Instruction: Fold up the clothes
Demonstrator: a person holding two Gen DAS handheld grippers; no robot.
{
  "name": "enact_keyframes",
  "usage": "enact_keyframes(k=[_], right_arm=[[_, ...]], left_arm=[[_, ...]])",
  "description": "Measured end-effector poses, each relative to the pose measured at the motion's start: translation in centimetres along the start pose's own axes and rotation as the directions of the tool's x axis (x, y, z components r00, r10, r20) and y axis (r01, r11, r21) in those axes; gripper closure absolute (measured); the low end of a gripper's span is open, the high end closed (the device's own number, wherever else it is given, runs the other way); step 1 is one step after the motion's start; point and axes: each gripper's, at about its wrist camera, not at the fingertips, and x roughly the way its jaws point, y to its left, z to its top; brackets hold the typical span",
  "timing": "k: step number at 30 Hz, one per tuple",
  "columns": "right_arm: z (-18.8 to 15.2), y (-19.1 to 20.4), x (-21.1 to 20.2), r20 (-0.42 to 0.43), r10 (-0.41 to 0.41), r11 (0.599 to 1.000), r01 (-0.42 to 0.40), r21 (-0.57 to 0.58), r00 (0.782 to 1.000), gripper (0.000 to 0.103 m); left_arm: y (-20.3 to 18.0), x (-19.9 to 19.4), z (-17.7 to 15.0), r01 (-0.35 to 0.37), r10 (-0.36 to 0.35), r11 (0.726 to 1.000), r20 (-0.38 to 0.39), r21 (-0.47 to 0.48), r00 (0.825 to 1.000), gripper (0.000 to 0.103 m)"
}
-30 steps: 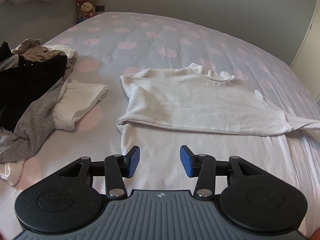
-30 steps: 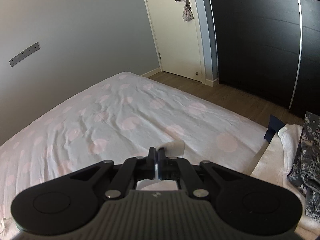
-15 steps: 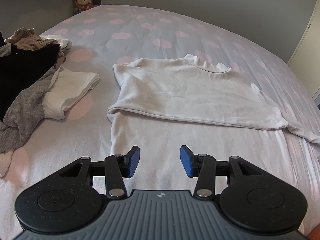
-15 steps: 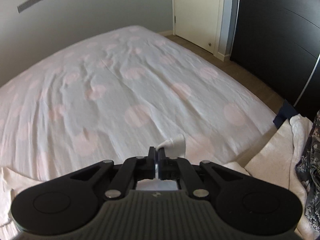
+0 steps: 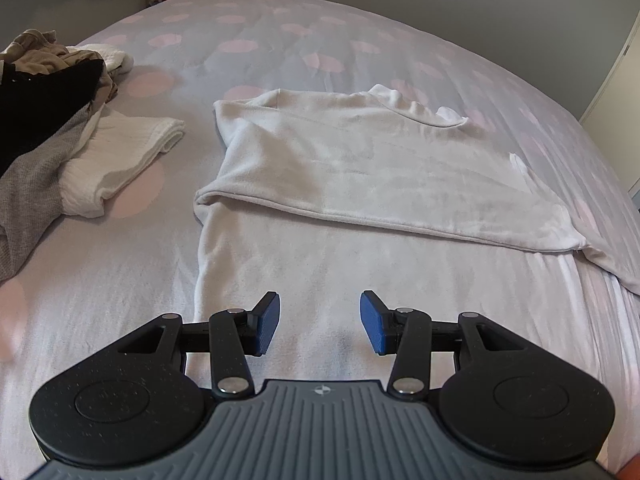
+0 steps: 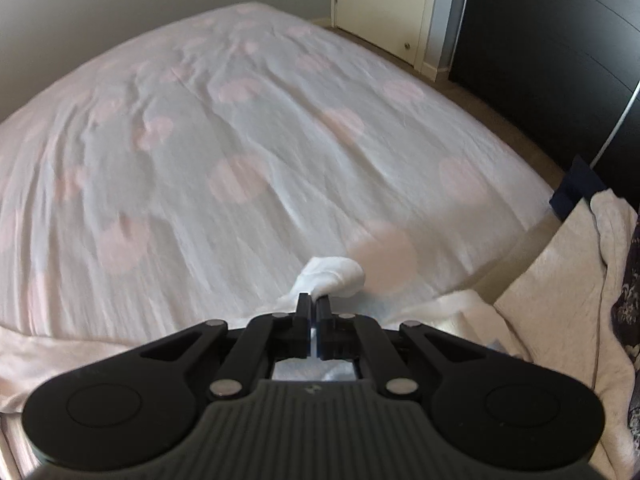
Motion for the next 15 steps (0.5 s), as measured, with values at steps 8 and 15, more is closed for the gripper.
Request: enact_keyframes(k=[8,15], right_arm=[[0.9,0.8,0.6,-0.043,-0.116,0.992,0.113,-0.061,0.992,0.082],[2.6,2.1,2.1,-0.027,-0.032,0.999,0.033,0.014,0.999,0.077]], left_arm=[[-1.3,0.7,0.0,0.031,-0.031,0.999,-0.004,0.008,1.000,0.061],[-2.1,1.2,0.3,0.040,-0.040,0.999,-0.006,0.018,0.999,0.061]])
